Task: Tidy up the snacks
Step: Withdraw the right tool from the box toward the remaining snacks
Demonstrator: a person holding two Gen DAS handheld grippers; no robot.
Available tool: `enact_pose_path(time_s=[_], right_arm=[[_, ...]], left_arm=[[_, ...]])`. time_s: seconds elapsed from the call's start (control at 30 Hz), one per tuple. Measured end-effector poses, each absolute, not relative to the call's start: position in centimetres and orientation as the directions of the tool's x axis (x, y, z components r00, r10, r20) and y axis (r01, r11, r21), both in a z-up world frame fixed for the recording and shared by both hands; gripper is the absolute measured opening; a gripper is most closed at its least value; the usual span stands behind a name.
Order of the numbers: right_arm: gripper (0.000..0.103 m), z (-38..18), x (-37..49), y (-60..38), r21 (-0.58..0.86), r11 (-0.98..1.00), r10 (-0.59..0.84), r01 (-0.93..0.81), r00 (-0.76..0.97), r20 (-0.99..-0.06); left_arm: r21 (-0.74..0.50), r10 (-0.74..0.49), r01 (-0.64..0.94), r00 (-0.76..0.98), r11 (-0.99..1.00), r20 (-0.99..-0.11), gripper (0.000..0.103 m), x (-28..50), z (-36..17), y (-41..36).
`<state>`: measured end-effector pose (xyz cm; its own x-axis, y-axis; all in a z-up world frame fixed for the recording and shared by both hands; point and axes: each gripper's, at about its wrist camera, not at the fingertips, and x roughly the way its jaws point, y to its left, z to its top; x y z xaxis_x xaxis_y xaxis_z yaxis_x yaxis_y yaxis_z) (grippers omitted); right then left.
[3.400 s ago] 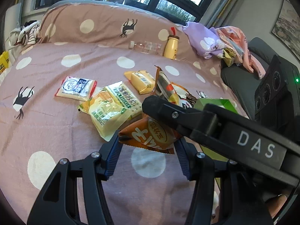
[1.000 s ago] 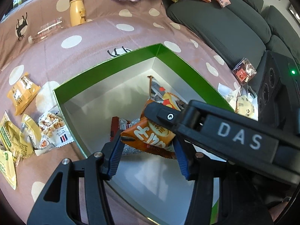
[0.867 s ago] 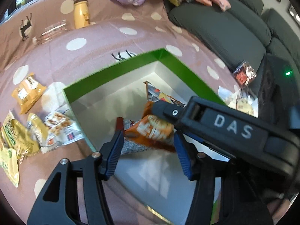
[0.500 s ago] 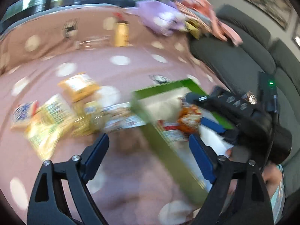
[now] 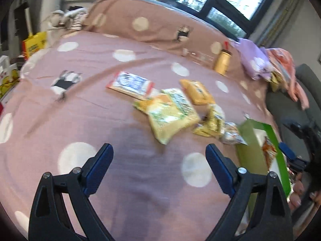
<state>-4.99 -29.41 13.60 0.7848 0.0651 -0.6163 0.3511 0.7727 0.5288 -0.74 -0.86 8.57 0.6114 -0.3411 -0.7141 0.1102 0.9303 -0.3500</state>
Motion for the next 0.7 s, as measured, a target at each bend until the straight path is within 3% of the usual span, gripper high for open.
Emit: enact_pose_path(time_s=[0.3, 0.7], right_arm=[[0.08, 11.1, -0.7, -24.4, 0.43, 0.847, 0.115, 0.312, 0.682, -0.723], [0.072, 6.9, 6.6, -19.2, 0.148, 0.953, -0.043, 0.265, 0.599, -0.8]], left_arm=[[-0.365, -0.313, 0.035, 0.592, 0.931, -0.743, 0.094, 0.2, 7.5, 1.5], [-0.367, -0.303, 0.0, 0.564, 0.93, -0.768, 0.094, 0.9, 6.9, 2.1]])
